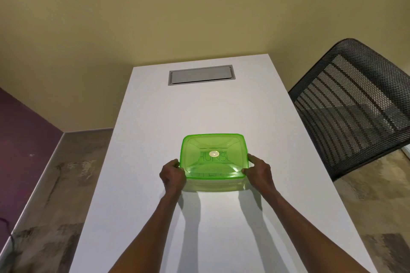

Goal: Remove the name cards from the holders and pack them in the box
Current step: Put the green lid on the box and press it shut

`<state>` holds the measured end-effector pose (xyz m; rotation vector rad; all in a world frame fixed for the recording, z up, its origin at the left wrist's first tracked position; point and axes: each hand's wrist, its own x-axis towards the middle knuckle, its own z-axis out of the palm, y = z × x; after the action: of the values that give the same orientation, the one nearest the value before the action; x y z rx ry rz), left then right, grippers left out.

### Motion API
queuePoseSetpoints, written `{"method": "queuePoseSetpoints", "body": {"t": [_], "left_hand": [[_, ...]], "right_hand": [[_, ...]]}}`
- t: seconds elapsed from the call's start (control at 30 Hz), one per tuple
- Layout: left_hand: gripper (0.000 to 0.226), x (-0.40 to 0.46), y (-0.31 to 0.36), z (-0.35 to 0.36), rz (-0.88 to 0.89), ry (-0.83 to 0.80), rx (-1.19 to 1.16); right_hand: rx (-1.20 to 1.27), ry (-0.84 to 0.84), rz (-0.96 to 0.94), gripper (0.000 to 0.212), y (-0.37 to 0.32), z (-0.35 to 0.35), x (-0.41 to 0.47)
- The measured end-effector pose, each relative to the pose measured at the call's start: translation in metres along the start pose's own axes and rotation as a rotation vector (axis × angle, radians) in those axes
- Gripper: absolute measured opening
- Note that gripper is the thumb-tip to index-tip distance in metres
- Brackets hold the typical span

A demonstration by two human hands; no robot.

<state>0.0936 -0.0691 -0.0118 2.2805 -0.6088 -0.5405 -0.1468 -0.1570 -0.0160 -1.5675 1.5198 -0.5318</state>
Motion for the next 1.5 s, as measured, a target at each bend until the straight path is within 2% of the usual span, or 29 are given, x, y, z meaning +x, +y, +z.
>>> {"method": "queuePoseSetpoints", "body": {"t": [0.07, 0.13, 0.27, 0.37, 0.53, 0.7, 0.8, 0.93, 1.07, 1.17, 1.3, 1.5], "left_hand": [[0.03, 0.0, -0.003, 0.0, -0.043, -0.023, 0.006], [0.015, 0.0, -0.007, 0.001, -0.077, -0.026, -0.039], [0.028, 0.0, -0.01, 0.001, -0.145, -0.068, -0.103], [0.027, 0.0, -0.012, 0.0, -0.182, -0.071, -0.138], [0.022, 0.005, -0.012, 0.0, -0.258, -0.093, -0.159], [0.021, 0.003, -0.011, 0.001, -0.249, -0.098, -0.134], [0.014, -0.005, -0.006, 0.002, -0.195, -0.076, -0.106], [0.038, -0.02, 0.013, 0.011, -0.073, -0.011, 0.002], [0.047, -0.036, 0.038, 0.037, 0.405, 0.008, 0.124], [0.057, -0.036, 0.062, 0.054, 0.607, -0.131, 0.166], [0.074, -0.023, 0.087, 0.073, 0.634, -0.334, 0.283], [0.082, -0.005, 0.087, 0.09, 0.631, -0.472, 0.512]], "right_hand": [[0.002, -0.001, -0.003, 0.053, -0.002, 0.001, -0.002], [0.001, 0.01, -0.008, 0.05, -0.003, 0.002, -0.002], [0.014, 0.01, 0.162, 0.046, 0.001, 0.004, 0.002], [0.025, 0.03, 0.246, 0.016, 0.002, 0.004, 0.003], [-0.033, 0.025, 0.275, 0.022, -0.002, 0.005, 0.01], [-0.023, 0.007, 0.28, 0.023, 0.002, 0.004, 0.014], [0.059, -0.036, 0.309, 0.031, 0.005, -0.001, 0.013], [0.13, -0.136, 0.326, 0.025, 0.006, -0.008, 0.013], [0.25, -0.161, 0.451, 0.02, 0.005, -0.017, 0.027], [0.233, -0.119, 0.422, 0.028, -0.001, -0.021, 0.046], [0.063, -0.044, 0.299, 0.04, -0.015, -0.024, 0.072], [-0.027, -0.066, 0.209, 0.043, -0.032, -0.02, 0.102]]}}
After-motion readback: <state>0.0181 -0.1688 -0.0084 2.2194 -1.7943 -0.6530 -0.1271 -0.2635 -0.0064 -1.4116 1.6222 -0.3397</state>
